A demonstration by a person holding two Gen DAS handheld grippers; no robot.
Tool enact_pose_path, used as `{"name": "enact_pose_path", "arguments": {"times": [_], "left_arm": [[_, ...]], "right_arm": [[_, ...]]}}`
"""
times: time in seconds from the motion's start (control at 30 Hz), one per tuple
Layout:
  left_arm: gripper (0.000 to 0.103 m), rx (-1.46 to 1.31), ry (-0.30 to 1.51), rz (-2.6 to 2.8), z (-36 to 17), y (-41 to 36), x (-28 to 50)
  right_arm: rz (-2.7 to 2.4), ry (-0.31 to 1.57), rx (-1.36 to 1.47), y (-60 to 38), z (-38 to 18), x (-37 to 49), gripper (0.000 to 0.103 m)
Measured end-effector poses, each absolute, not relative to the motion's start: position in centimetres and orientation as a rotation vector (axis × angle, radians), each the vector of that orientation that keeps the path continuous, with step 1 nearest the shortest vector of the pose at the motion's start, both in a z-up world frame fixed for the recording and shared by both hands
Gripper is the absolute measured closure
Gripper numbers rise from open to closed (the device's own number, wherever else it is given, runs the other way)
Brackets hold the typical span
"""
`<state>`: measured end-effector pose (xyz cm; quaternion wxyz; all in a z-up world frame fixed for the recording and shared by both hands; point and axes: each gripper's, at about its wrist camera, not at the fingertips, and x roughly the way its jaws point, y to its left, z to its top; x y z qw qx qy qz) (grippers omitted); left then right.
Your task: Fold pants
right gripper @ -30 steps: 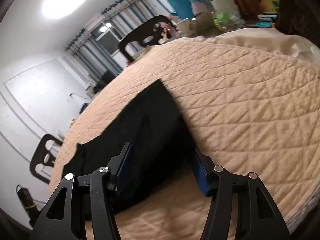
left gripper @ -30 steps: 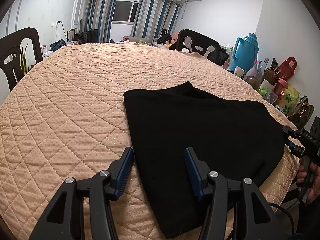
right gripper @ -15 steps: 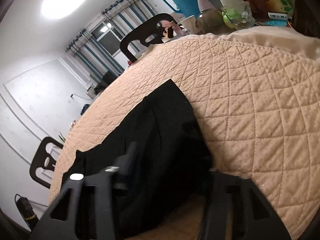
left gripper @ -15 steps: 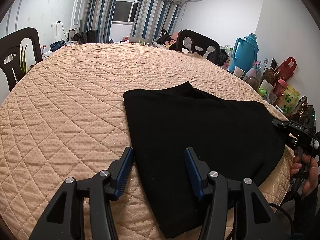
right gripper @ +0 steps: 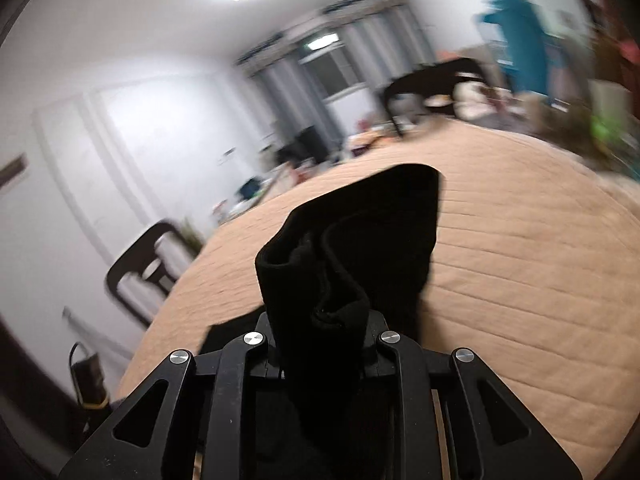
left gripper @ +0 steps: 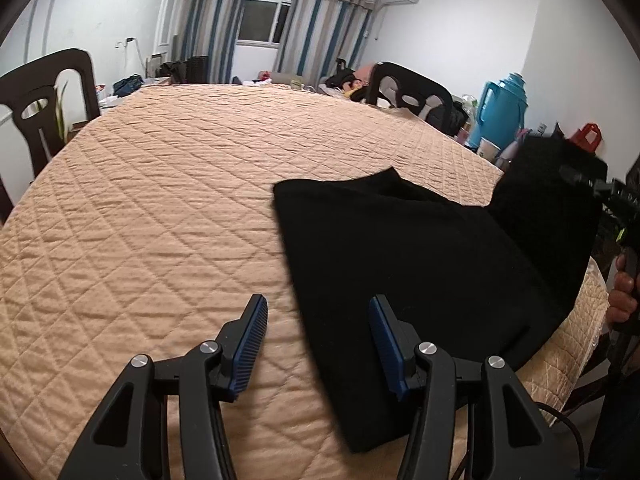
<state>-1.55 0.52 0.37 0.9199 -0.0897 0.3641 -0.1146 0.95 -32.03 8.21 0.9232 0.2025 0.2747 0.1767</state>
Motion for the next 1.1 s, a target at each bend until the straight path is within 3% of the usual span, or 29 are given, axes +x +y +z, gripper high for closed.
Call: {"name": "enact_pose_path", "arguments": {"times": [0.2,0.4,0.67,0.87,1.1], "left_arm": [[0.047,-0.230,0.745,-0.182,0.0,2.6,-1.8],[0.047,-0.231,0.736,-0.182,-0.3,3.1,-2.3],[0.047,-0.247,0.736,-0.177,-0.2,3.7,-2.5],[0.047,-0.257,0.723,-0.140,0.3,5.1,-3.1],[0.047,-0.280,0.719,-0.124,0.1,5.7,-3.0]], "right_arm": [[0.604,0.630,0.254,-22.6,7.7,3.2,0.080],[0.706,0.827,0.123,-15.7,1.2,4.2,0.080],[0.748,0.694,0.120,-15.3,5.1,3.3,0.080],[0.830,0.823,0.052,-10.9,1.2,4.0,0.080],[0.848,0.778,0.032,-10.0,1.4,3.0,0.079]]}}
